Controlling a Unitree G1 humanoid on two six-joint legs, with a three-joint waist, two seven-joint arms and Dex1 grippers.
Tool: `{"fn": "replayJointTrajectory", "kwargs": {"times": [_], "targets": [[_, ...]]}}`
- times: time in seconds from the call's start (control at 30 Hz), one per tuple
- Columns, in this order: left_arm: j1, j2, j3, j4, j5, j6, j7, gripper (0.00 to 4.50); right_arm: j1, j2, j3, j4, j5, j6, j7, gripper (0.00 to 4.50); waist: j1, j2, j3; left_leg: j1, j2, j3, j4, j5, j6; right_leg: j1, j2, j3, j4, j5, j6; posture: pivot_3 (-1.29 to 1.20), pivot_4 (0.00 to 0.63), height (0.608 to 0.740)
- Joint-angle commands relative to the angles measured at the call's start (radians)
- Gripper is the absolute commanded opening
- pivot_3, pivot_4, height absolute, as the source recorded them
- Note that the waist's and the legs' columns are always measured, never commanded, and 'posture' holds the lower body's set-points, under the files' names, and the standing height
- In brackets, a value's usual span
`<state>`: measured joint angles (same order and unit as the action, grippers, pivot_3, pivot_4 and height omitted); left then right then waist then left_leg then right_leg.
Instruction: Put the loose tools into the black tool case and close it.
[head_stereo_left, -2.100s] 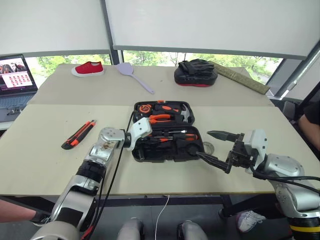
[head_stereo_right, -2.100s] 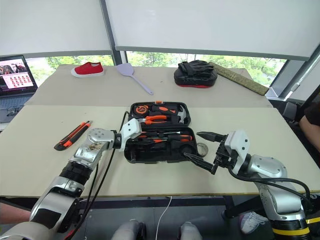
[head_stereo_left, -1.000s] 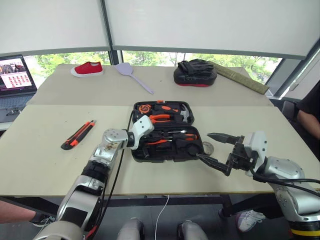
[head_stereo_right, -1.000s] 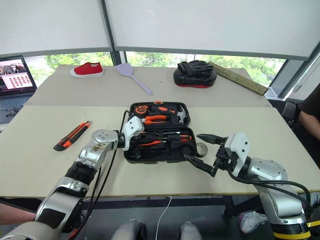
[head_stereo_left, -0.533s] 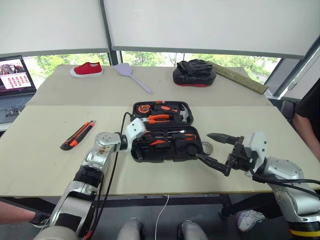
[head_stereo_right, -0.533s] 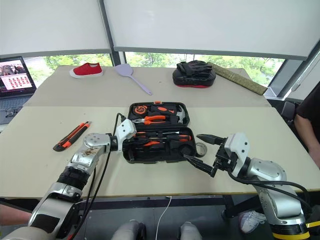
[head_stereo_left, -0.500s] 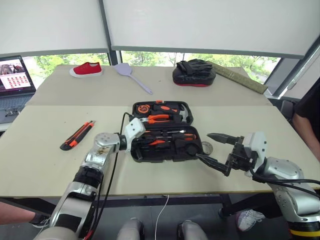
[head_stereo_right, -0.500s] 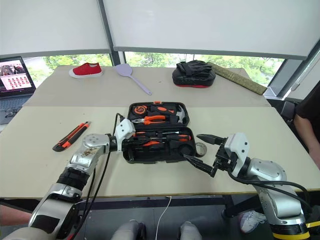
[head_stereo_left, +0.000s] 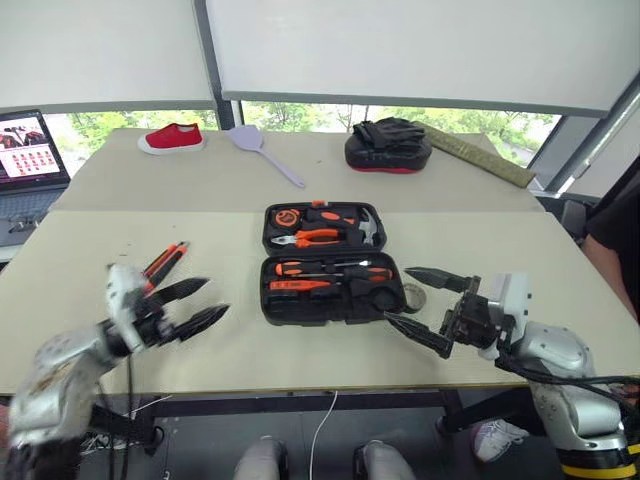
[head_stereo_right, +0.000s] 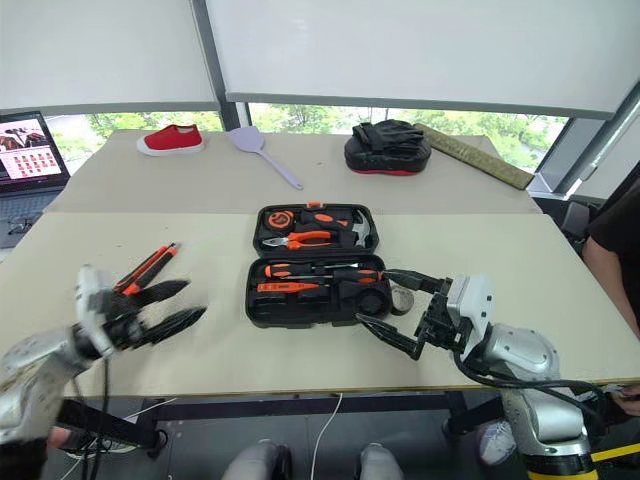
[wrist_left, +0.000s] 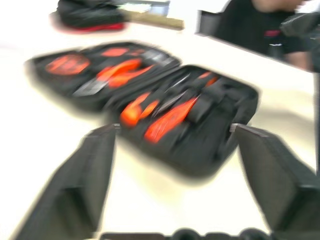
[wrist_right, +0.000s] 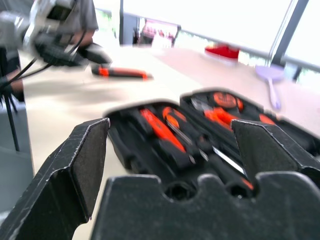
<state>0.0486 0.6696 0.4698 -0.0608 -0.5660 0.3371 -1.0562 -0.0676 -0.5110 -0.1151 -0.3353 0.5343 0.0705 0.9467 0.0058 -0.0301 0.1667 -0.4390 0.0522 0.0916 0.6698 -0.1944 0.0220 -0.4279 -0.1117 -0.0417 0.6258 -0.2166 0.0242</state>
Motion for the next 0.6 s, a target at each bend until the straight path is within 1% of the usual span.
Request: {"fn": "replayJointTrajectory", "kwargs": {"times": [0.03,0.13,0.2,0.27,0.33,0.37,0.43,0.5,0.6], "targets": [[0.058,0.046,0.136,0.061,0.06,-0.077,0.09,4.46,-0.001,0.039,0.006,-0.052,0.003,-0.069,-0.017,4.5,0.005,0.0,0.0,0.0,0.0,0.0,0.0,0.0,0.0,0.0,0.0,-0.001,0.0,0.0,0.0,0.0,0.15,0.74],[0.13,0.089,0.217,0.163,0.086,-0.072,0.121,4.46,0.03,0.057,0.023,-0.057,-0.012,-0.087,-0.018,4.5,0.006,0.0,0.0,0.0,0.0,0.001,-0.001,0.0,-0.001,-0.005,-0.002,-0.001,0.0,0.0,0.0,0.0,0.15,0.74],[0.16,0.108,0.271,0.198,0.064,-0.053,0.126,4.46,0.048,0.056,0.02,-0.054,-0.016,-0.093,-0.022,4.5,0.005,0.0,0.0,0.0,0.0,0.002,-0.002,0.0,-0.001,-0.007,-0.002,-0.001,0.0,0.0,0.0,0.0,0.15,0.74],[0.151,0.122,0.313,0.225,0.033,-0.043,0.134,4.46,0.059,0.053,0.01,-0.061,-0.004,-0.082,-0.03,4.5,0.007,0.0,0.0,0.0,-0.001,0.003,-0.004,0.0,-0.001,-0.008,-0.004,-0.001,-0.001,0.0,0.0,0.0,0.15,0.74],[0.121,0.133,0.324,0.245,0.019,-0.032,0.148,4.46,0.061,0.048,0.005,-0.068,0.0,-0.081,-0.034,4.5,0.01,-0.001,0.0,-0.001,-0.001,0.003,-0.004,0.0,-0.001,-0.009,-0.004,-0.001,-0.001,0.0,-0.001,0.0,0.15,0.74],[0.104,0.141,0.314,0.251,0.022,-0.033,0.149,4.46,0.06,0.046,0.004,-0.067,0.0,-0.081,-0.035,4.5,0.011,-0.001,-0.001,-0.001,0.0,0.003,-0.004,0.0,-0.001,-0.009,-0.004,-0.001,-0.001,0.0,-0.001,0.0,0.15,0.74],[-0.021,0.197,0.205,0.295,0.057,0.029,0.155,4.46,0.046,0.037,0.006,-0.061,-0.012,-0.083,-0.036,4.5,0.016,-0.001,-0.001,-0.001,0.0,0.003,-0.004,0.0,-0.002,-0.009,-0.004,-0.002,-0.001,0.0,-0.001,0.0,0.15,0.74],[-0.125,0.233,0.13,0.341,0.084,0.089,0.176,4.46,0.031,0.032,0.009,-0.055,-0.021,-0.084,-0.039,4.5,0.023,-0.001,-0.001,-0.001,0.0,0.003,-0.005,0.0,-0.002,-0.009,-0.005,-0.003,-0.001,0.001,-0.001,0.0,0.15,0.74],[-0.287,0.261,0.024,0.415,0.11,0.174,0.193,4.46,0.013,0.03,0.012,-0.05,-0.025,-0.079,-0.045,4.5,0.02,-0.002,-0.001,-0.001,0.0,0.004,-0.005,0.0,-0.003,-0.009,-0.004,-0.003,-0.001,0.003,-0.002,0.0,0.15,0.74]]}}
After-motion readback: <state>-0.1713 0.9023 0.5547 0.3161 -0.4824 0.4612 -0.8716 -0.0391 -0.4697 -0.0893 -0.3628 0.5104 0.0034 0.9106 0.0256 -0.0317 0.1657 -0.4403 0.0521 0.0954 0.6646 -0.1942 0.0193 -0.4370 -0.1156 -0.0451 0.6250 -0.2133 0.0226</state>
